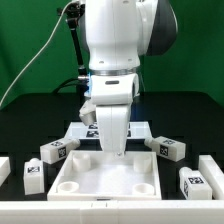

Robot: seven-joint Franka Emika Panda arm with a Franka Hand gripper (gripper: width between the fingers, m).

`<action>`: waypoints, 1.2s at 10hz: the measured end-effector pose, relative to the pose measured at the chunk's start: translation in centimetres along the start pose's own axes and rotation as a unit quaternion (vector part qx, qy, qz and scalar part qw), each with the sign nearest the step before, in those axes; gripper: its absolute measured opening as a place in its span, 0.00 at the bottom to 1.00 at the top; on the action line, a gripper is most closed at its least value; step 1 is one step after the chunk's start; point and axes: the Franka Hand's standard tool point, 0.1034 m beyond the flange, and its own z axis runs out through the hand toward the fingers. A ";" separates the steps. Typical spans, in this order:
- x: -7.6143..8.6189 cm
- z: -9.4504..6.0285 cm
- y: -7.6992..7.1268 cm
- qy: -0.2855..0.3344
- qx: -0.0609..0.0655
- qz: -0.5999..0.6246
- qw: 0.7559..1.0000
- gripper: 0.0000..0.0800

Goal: Assemble one leg

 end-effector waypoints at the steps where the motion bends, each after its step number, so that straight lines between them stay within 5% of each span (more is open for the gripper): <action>1: 0.0 -0.1 0.1 0.000 -0.001 -0.001 1.000 0.06; 2: 0.3 -0.4 0.5 0.000 -0.003 -0.004 1.000 0.06; 5: 1.8 0.0 0.6 0.002 0.020 -0.016 1.000 0.06; 12: 4.7 0.0 0.5 0.012 0.024 -0.033 0.999 0.06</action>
Offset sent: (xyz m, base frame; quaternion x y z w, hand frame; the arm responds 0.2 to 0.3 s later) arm 0.0230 0.0256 0.0058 0.0055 -0.0033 -0.0436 0.9990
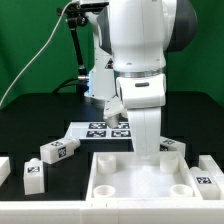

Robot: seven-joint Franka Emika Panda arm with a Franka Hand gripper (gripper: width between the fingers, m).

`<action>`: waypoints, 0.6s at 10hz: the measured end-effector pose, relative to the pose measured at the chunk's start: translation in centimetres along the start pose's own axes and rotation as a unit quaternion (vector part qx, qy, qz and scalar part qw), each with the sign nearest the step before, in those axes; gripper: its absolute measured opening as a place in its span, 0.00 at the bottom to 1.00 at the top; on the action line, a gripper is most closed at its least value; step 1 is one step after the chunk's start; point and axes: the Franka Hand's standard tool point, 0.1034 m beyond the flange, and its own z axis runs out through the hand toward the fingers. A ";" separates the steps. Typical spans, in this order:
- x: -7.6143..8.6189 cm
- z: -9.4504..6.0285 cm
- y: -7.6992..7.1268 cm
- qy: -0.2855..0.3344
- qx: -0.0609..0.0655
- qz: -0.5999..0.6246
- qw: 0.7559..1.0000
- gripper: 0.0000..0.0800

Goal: Assemble one leg

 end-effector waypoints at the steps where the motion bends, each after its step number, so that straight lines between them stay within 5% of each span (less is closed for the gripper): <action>1: 0.0 -0.3 0.1 -0.001 -0.002 0.003 1.000 0.18; 2: 0.2 -1.0 0.3 -0.001 -0.008 0.015 1.000 0.18; 3: 0.5 -2.0 0.2 -0.003 -0.017 0.044 0.999 0.41; 4: 0.9 -3.3 -0.1 -0.004 -0.026 0.094 0.995 0.41; 5: 1.5 -4.5 -0.4 -0.005 -0.034 0.145 0.989 0.64; 6: 2.4 -5.1 -0.7 -0.006 -0.033 0.204 0.978 0.76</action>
Offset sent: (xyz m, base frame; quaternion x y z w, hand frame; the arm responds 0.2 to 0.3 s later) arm -0.0140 -0.0002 0.0438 -0.0426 -0.0483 0.1293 0.9895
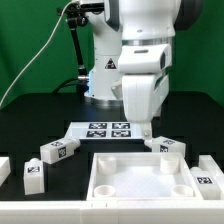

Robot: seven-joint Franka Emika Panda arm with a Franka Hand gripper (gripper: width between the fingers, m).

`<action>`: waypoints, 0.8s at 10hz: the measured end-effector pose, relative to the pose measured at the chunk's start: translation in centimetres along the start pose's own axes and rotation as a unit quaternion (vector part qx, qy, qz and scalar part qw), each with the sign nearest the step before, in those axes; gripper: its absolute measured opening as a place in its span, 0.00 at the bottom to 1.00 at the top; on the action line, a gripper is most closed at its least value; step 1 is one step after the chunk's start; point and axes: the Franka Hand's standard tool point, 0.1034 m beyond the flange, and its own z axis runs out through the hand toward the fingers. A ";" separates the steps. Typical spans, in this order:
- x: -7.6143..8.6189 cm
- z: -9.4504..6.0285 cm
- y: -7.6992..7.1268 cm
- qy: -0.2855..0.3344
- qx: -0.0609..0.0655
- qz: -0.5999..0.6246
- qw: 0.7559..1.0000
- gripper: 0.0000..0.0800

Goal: Assemble one leg

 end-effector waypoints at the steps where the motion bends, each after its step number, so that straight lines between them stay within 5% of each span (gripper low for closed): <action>1: 1.4 -0.2 -0.6 0.001 -0.003 0.083 0.997 0.76; 2: 3.1 -0.3 -1.2 0.002 -0.011 0.107 0.994 0.80; 4: 3.7 0.2 -1.1 0.011 -0.018 0.106 0.994 0.81; 6: 3.8 0.2 -1.5 0.004 -0.011 0.105 0.994 0.81; 8: 4.0 0.3 -2.4 -0.026 0.011 0.115 0.993 0.81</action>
Offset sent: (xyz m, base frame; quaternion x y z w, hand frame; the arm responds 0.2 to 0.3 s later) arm 0.0084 0.0090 -0.0085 -0.0392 0.0188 0.0217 0.9988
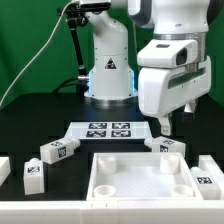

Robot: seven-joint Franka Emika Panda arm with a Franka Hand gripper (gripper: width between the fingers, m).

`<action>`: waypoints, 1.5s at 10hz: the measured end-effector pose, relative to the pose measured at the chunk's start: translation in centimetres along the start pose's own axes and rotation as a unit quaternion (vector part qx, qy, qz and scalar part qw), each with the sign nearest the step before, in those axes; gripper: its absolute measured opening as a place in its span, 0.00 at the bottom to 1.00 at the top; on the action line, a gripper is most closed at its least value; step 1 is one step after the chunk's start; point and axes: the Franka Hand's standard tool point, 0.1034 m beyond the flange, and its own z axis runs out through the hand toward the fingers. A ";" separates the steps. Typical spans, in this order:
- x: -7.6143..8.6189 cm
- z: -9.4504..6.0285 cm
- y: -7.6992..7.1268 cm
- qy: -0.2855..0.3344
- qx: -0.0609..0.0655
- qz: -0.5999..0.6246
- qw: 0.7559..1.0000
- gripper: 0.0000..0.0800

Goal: Assemble one leg

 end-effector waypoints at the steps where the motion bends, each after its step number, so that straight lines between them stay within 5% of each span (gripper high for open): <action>1: 0.2 -0.1 -0.3 -0.013 0.007 0.002 1.000 0.81; 4: -2.2 0.1 -1.4 -0.103 0.007 0.103 0.989 0.81; 6: -3.4 -0.3 -0.6 -0.164 0.022 0.098 0.981 0.81; 10: -3.2 0.3 -2.2 -0.288 0.067 0.092 0.951 0.81; 12: -1.8 1.0 -2.6 -0.323 0.028 0.129 0.937 0.81; 15: 0.2 1.8 -0.6 -0.295 0.030 0.115 0.948 0.81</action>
Offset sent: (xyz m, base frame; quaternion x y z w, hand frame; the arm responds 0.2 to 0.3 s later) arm -0.0028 -0.0407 0.0019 -0.0979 -0.1761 0.1223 0.9718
